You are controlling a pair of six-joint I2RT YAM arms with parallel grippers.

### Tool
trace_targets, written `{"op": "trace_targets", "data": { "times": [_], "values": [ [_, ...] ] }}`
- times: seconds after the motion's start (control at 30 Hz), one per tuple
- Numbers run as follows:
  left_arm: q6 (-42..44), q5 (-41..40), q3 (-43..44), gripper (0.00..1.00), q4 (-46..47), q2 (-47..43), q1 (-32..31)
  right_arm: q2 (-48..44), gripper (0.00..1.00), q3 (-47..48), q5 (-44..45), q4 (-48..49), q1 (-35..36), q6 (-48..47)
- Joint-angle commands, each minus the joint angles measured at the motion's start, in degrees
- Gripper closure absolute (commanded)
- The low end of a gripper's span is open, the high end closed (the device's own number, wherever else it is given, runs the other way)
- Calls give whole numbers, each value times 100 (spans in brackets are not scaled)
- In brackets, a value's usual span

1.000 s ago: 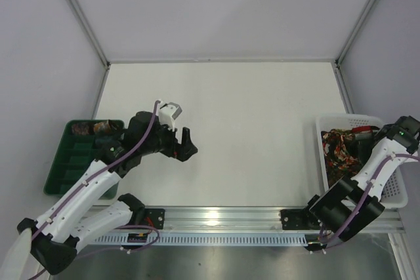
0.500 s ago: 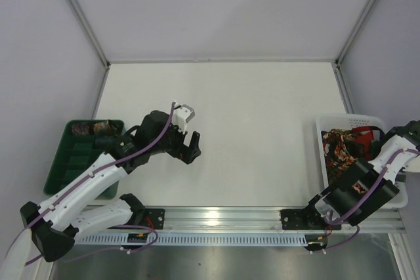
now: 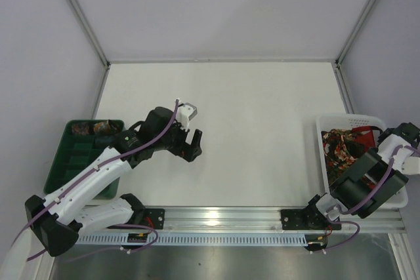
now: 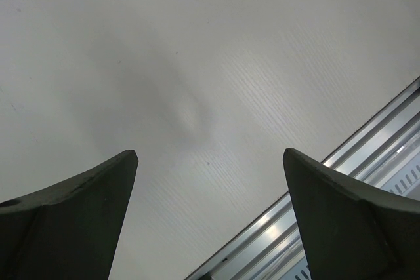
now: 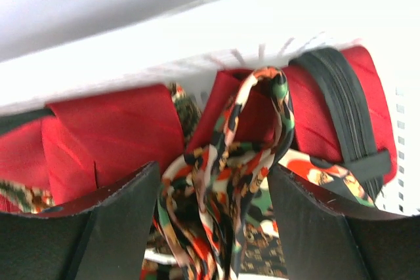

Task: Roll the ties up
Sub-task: Grab a tie with the right arm

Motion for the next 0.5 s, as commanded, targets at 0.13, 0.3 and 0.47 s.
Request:
{"op": "trace_targets", "data": {
  "times": [0.13, 0.3, 0.47],
  "values": [
    [29, 120, 265, 0, 19, 16, 35, 336, 33, -45, 365, 278, 251, 169],
    [47, 111, 230, 0, 11, 16, 35, 336, 54, -71, 498, 216, 436, 415],
    [100, 94, 213, 0, 20, -10, 26, 442, 63, -45, 559, 50, 708, 600]
  ]
}}
